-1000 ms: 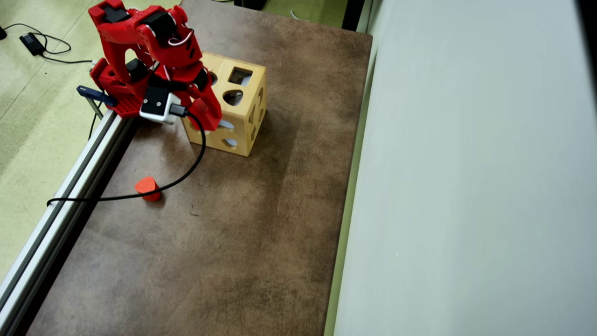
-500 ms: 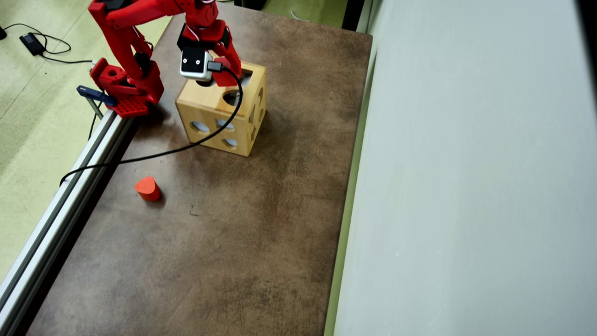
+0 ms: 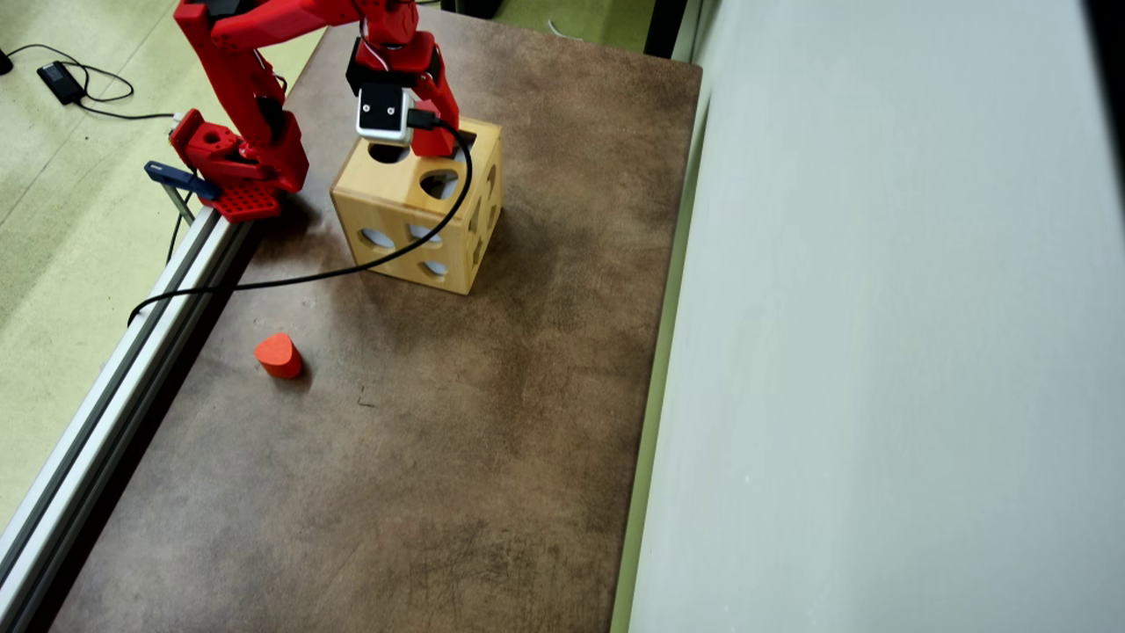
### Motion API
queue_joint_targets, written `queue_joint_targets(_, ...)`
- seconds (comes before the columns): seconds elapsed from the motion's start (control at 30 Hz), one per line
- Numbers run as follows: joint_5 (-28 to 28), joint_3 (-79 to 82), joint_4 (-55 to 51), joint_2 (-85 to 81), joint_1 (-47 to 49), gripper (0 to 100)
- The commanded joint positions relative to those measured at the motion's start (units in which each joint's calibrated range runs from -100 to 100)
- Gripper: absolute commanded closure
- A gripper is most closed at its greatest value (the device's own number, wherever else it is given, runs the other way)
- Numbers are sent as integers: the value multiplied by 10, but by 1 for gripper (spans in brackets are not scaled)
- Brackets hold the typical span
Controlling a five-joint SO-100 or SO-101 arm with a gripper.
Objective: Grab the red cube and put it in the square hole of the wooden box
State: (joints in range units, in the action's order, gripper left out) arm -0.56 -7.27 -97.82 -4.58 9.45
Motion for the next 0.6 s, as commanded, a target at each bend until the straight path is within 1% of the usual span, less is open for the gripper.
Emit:
queue_joint_targets(0.0, 1, -21, -2, 13, 4, 98)
queue_joint_targets(0.17, 2, -89, -2, 73, 4, 98)
queue_joint_targets(0.23, 11, -105, -2, 93, 4, 98)
queue_joint_targets(0.57, 18, -112, -3, 115, 48, 98)
